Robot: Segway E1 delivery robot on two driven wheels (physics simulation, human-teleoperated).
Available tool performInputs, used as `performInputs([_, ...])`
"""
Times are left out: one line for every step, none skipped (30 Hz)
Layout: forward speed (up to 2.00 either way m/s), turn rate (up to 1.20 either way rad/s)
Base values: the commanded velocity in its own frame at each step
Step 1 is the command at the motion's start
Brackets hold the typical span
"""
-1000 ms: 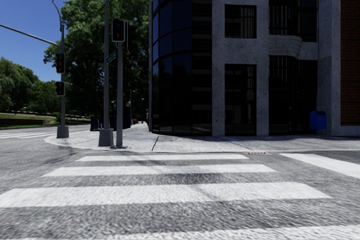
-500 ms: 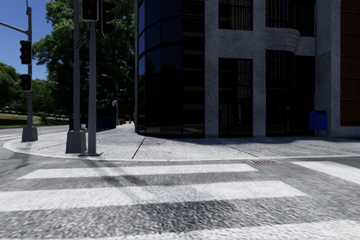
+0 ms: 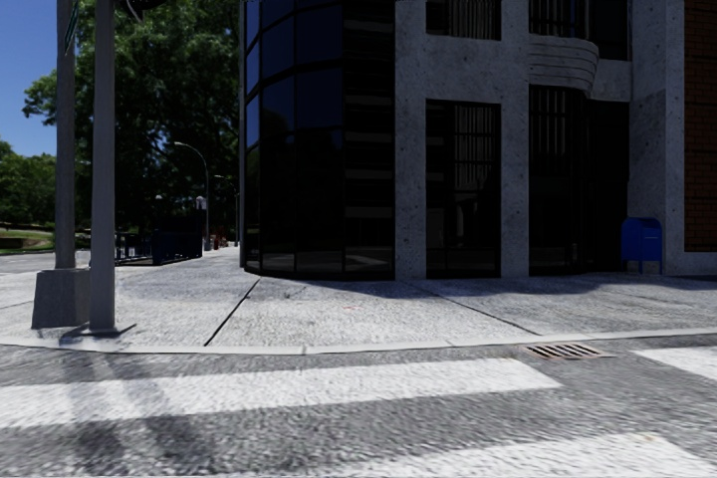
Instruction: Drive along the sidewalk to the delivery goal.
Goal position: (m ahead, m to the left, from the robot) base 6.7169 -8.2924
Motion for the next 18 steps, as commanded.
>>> performInputs([2.00, -0.25])
performInputs([2.00, -0.25])
performInputs([2.00, -0.25])
performInputs([2.00, -0.25])
performInputs([2.00, -0.25])
performInputs([2.00, -0.25])
performInputs([2.00, -0.25])
performInputs([2.00, -0.25])
performInputs([2.00, -0.25])
performInputs([2.00, -0.25])
performInputs([2.00, -0.25])
performInputs([2.00, -0.25])
performInputs([2.00, -0.25])
performInputs([2.00, -0.25])
performInputs([2.00, -0.25])
performInputs([2.00, -0.25])
performInputs([2.00, -0.25])
performInputs([2.00, -0.26])
